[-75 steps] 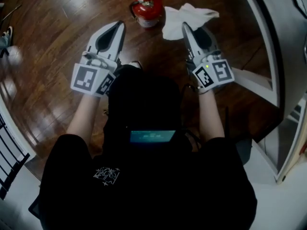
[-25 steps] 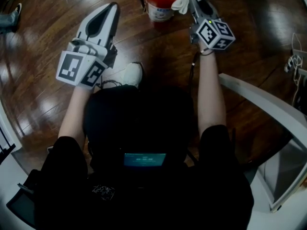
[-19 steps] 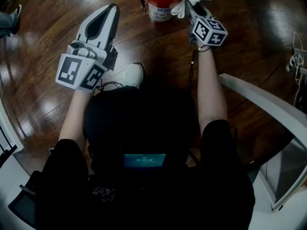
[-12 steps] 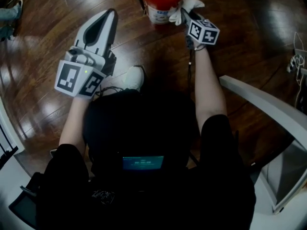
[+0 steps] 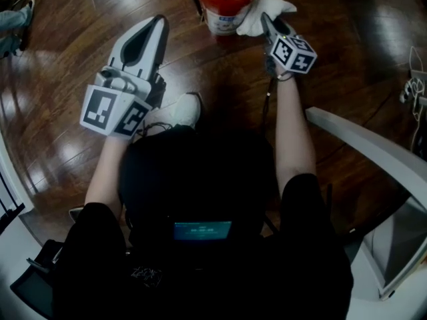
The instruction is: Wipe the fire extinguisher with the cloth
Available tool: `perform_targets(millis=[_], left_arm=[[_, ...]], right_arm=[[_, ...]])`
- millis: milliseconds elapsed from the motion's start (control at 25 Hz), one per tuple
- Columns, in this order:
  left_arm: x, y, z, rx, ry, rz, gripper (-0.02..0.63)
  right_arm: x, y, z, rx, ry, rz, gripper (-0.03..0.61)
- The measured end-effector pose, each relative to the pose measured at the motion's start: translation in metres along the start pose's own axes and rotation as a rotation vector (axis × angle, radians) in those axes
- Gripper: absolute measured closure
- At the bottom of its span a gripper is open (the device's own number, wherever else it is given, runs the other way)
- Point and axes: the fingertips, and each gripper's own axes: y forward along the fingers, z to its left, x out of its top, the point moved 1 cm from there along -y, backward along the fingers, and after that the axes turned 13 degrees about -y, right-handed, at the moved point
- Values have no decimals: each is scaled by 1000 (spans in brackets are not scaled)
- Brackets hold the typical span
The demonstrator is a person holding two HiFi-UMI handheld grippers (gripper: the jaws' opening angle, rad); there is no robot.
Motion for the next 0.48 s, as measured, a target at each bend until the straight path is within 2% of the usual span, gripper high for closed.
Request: perform_targets(millis=[240,480], left_arm=[[-16,13,-17,-48,5,60,615],[-40,22,-41,-135,-11,147,615]], right_arm=[[107,-67,19,26,-68,-291,482],[194,-102,71,109,-163,-474,482]])
